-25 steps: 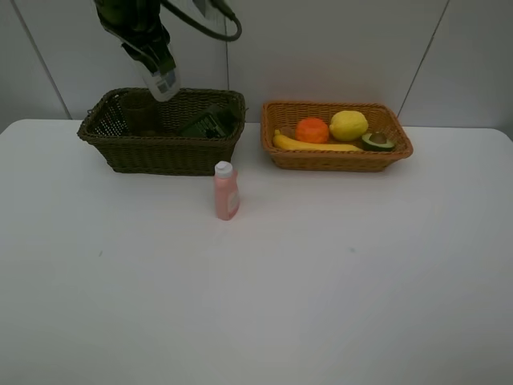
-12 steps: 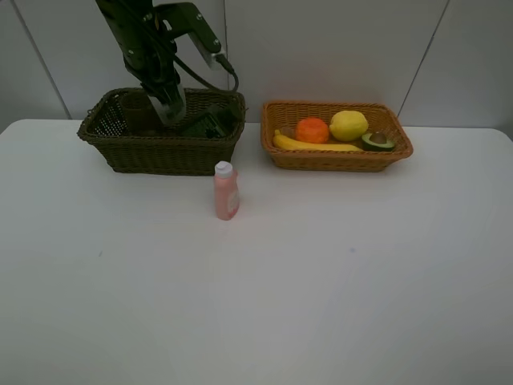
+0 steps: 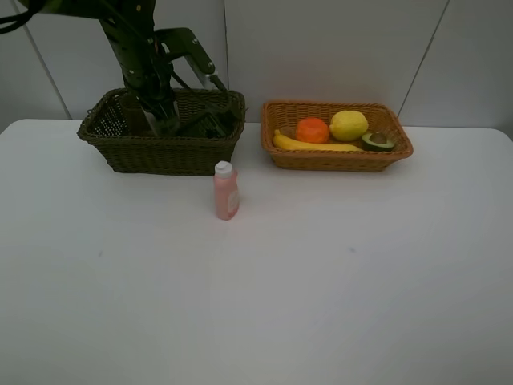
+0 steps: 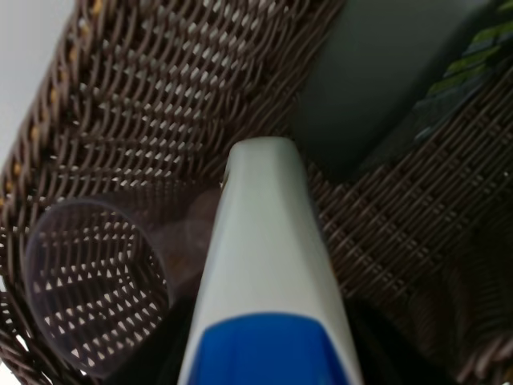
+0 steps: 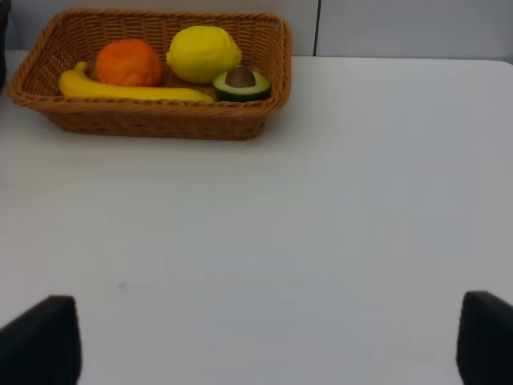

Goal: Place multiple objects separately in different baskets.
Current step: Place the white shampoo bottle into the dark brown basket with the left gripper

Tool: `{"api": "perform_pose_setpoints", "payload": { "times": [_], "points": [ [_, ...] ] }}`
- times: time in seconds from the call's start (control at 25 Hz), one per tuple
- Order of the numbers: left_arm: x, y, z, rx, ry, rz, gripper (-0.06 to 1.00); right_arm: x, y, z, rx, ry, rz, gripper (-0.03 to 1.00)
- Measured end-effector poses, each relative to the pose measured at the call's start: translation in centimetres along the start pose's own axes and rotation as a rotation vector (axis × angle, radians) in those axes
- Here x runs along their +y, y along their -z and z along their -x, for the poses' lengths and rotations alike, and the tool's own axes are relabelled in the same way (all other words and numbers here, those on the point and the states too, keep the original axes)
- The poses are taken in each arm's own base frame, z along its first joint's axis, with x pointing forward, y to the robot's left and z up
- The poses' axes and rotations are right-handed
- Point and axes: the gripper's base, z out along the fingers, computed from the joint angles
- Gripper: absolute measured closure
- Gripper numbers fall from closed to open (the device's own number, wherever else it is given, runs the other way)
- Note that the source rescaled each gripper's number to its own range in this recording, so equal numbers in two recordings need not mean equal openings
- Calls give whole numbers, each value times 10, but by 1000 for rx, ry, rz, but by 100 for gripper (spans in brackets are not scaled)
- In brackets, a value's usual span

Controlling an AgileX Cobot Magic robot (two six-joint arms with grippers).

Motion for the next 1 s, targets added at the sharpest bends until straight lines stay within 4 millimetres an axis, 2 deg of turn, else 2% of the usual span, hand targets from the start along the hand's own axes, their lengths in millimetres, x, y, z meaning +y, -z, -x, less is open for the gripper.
{"api": "perform_pose_setpoints", "payload": {
  "times": [0.76, 0.84, 0.96, 1.0],
  "points": [
    [0, 0, 0, 1, 4, -3, 47, 0, 0, 0, 0, 0, -1, -2],
    [-1, 0, 0, -4, 15, -13, 40, 0, 0, 0, 0, 0, -1, -2],
    [-1, 0, 3, -33, 29, -16, 17, 0, 0, 0, 0, 0, -1, -2],
    [-2, 0, 4, -39, 37, -21, 13, 0, 0, 0, 0, 0, -1, -2]
  ]
}}
